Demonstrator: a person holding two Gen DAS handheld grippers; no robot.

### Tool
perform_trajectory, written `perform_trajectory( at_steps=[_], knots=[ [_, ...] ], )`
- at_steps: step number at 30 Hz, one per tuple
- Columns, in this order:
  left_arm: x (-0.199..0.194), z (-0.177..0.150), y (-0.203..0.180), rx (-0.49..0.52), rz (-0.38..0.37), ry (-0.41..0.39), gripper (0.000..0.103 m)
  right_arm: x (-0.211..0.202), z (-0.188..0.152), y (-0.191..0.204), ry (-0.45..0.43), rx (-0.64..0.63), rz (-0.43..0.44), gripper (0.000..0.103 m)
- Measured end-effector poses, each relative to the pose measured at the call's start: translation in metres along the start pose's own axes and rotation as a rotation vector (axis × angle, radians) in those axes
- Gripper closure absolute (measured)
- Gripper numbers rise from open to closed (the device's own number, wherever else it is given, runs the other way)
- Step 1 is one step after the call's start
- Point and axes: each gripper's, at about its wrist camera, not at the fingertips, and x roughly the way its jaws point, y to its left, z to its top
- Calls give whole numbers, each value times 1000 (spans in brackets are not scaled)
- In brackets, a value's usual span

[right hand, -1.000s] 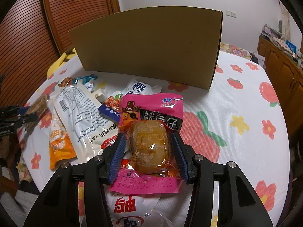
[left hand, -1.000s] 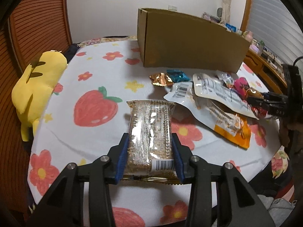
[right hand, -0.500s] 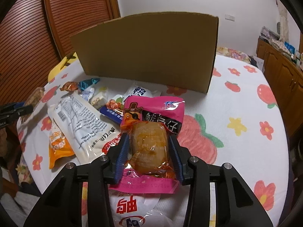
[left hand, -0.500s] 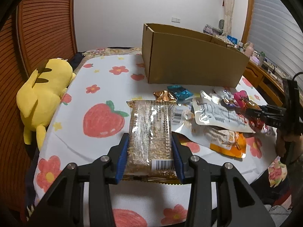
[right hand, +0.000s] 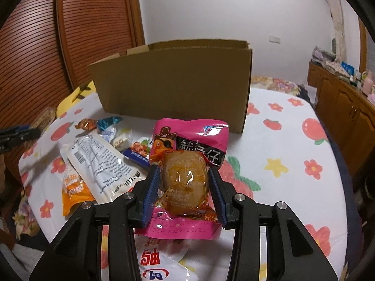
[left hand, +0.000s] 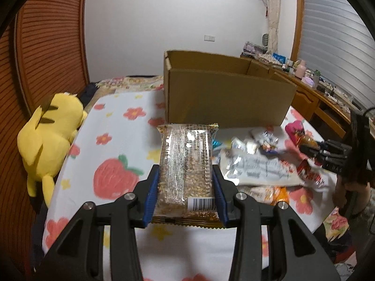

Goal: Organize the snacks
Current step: 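Carry both held packs over the cardboard box with both tools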

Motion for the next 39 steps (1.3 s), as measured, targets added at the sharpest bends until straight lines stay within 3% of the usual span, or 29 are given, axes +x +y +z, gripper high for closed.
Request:
perform_trajectory(
  at_steps=[17, 29, 39],
  knots=[
    [19, 73, -20, 65, -51, -105, 62, -14, 12, -5, -33, 19, -43, 61],
    [30, 132, -24, 86, -48, -162, 62, -50, 105, -1, -154, -74, -73, 60],
    [74, 161, -31, 110, -15, -119, 62, 7, 158, -8, -101, -74, -90, 60]
  ],
)
